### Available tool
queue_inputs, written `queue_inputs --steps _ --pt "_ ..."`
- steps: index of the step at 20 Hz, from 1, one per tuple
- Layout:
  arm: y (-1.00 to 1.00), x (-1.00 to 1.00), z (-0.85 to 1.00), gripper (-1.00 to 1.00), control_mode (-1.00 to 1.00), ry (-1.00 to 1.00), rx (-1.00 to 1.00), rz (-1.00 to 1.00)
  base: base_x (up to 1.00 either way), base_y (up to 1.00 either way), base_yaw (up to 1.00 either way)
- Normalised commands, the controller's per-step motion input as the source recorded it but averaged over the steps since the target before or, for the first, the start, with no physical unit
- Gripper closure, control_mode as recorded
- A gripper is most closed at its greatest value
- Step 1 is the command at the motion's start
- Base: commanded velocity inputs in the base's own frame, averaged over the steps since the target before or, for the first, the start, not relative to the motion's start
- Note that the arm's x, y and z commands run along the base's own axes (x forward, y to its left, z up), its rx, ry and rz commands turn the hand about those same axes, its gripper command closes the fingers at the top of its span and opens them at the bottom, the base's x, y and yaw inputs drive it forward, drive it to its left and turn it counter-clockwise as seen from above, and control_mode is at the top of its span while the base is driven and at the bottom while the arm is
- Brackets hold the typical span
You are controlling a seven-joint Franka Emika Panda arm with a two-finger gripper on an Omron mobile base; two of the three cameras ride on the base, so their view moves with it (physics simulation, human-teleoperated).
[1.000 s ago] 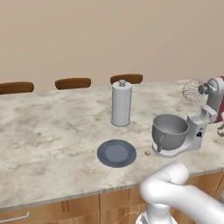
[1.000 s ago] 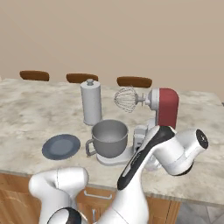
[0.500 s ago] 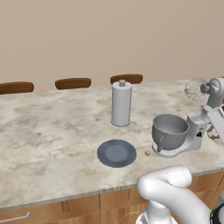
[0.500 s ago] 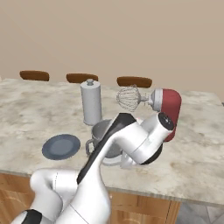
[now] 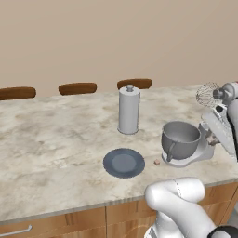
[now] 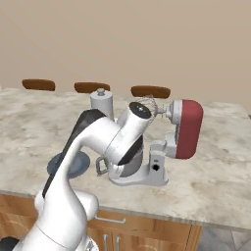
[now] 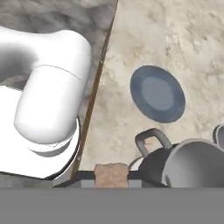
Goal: Add butter and sugar cubes to the stand mixer bowl and then turn on the stand mixer to begin making frosting.
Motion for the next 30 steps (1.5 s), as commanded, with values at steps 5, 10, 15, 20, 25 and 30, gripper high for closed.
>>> queue_inputs --steps 5,10,15,20,25,30 --pt "0.62 0.02 0.38 1.0 -1.0 0.0 -0.17 0.11 0.0 0.0 0.0" --pt "0.4 0.3 0.14 1.0 -1.0 0.01 -0.16 0.08 0.0 0.0 0.0" --pt "0.05 0.59 -0.03 1.0 -1.0 0.06 -0.15 0.13 0.0 0.0 0.0" --pt "0.0 0.53 -0.18 1.0 -1.0 0.05 -0.17 0.09 0.0 0.0 0.0" --pt "0.0 0.19 -0.28 1.0 -1.0 0.05 -0.16 0.03 0.0 0.0 0.0" --pt "-0.01 0.06 -0.38 1.0 -1.0 0.05 -0.14 0.02 0.0 0.0 0.0"
